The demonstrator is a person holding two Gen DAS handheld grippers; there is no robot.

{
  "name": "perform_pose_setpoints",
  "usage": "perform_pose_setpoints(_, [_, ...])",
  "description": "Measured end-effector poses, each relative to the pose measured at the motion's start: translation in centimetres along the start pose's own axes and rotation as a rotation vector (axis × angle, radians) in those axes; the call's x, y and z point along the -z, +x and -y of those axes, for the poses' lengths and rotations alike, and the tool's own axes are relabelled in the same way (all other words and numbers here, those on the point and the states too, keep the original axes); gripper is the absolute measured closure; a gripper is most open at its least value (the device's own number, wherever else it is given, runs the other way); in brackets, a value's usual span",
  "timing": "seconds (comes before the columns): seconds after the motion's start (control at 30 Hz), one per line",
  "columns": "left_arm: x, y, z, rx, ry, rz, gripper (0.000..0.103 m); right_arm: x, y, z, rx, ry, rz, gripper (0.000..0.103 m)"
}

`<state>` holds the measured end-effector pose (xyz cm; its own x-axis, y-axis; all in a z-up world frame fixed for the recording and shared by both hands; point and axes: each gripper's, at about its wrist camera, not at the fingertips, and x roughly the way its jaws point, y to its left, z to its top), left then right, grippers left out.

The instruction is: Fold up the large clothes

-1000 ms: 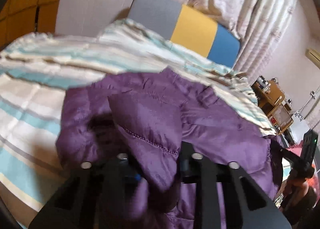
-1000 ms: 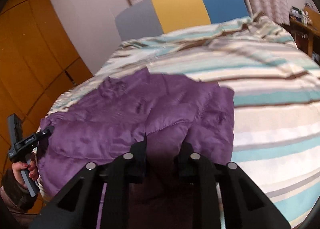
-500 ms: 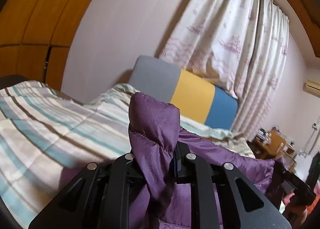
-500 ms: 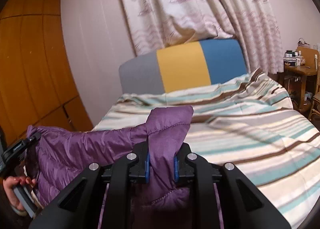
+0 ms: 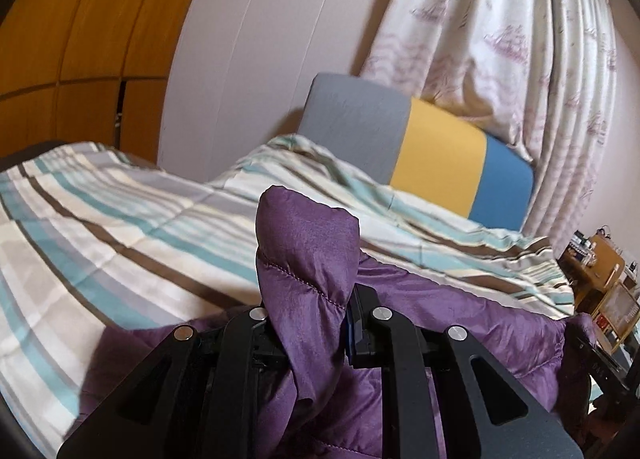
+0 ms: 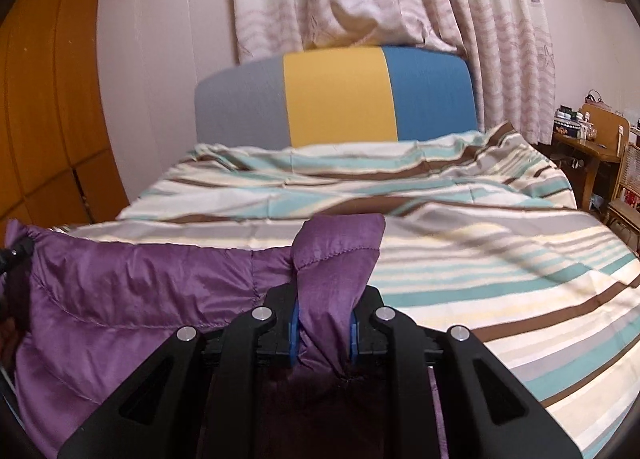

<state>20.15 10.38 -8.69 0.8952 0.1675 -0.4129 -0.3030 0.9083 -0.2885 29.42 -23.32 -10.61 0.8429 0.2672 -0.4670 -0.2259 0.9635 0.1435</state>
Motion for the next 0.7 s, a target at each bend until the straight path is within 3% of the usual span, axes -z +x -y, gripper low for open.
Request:
perform_pose_setpoints(0.47, [2.8,5.4,-3.8,0.021,-0.185,-0.239,0.085,2.8,7.9,0.4,0.062,0.012,-0.304,0.062])
perform_pose_setpoints(0.7, [3.0,5.9,-3.9,0.014,-0.202,-0.279,0.078,3.2,8.5,0.2,0.096,-0.007,-0.334,0.058])
